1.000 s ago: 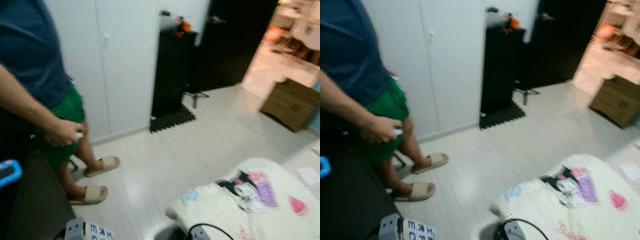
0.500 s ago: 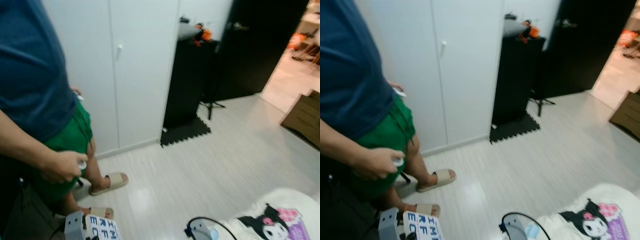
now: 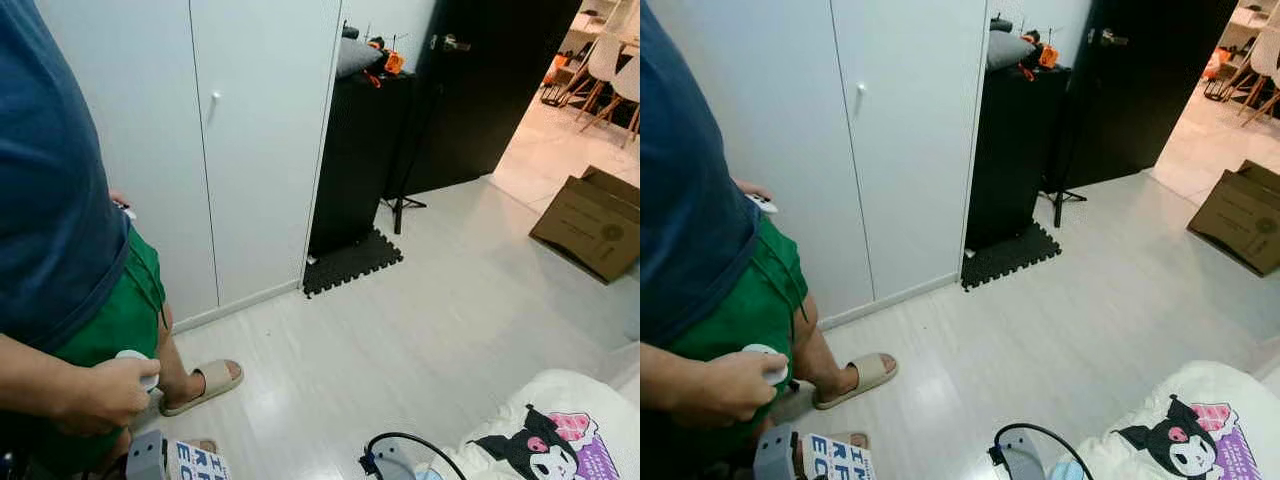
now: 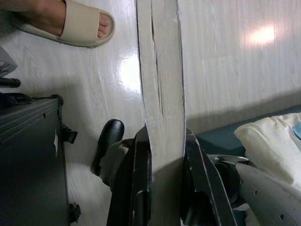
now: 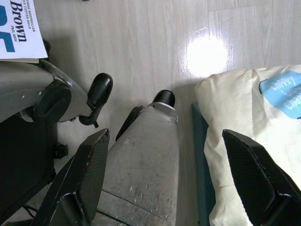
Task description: Clean up the room
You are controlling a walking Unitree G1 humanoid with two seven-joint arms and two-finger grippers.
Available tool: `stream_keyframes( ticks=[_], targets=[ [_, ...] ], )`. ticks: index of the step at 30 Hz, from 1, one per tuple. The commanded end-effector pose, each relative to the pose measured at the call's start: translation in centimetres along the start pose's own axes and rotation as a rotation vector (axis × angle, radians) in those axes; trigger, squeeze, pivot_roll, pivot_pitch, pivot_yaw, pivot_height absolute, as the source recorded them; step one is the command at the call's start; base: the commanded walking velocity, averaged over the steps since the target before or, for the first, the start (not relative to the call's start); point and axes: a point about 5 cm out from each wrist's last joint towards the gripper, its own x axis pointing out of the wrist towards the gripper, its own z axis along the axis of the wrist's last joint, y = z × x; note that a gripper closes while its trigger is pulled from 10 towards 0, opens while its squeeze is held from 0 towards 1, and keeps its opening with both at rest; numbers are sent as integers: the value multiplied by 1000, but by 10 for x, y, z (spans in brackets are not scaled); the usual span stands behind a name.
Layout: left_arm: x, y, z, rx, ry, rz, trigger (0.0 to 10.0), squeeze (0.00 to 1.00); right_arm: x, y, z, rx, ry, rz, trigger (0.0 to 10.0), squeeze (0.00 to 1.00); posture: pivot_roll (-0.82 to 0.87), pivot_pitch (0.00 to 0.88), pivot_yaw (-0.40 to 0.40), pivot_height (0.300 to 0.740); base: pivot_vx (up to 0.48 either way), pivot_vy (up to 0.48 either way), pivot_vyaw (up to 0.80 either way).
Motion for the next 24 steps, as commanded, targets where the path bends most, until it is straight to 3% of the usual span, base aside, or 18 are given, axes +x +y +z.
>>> stream_keyframes(
  ticks=[1, 13, 24],
  targets=[
    [-1, 1, -7, 0, 22, 2, 10000, 0, 0, 0, -5, 10, 10, 0, 10000, 0, 147, 0, -107, 739, 0, 0, 0],
    [-1, 0, -6, 18, 23, 1, 10000, 0, 0, 1, -8, 3, 19, -3, 10000, 0, 148, 0, -111, 739, 0, 0, 0],
    [-1, -2, -8, 27, 31, -9, 10000, 0, -5, -12, -16, 47, 30, -36, 10000, 0, 125, 0, -97, 739, 24, 0, 0]
  ],
)
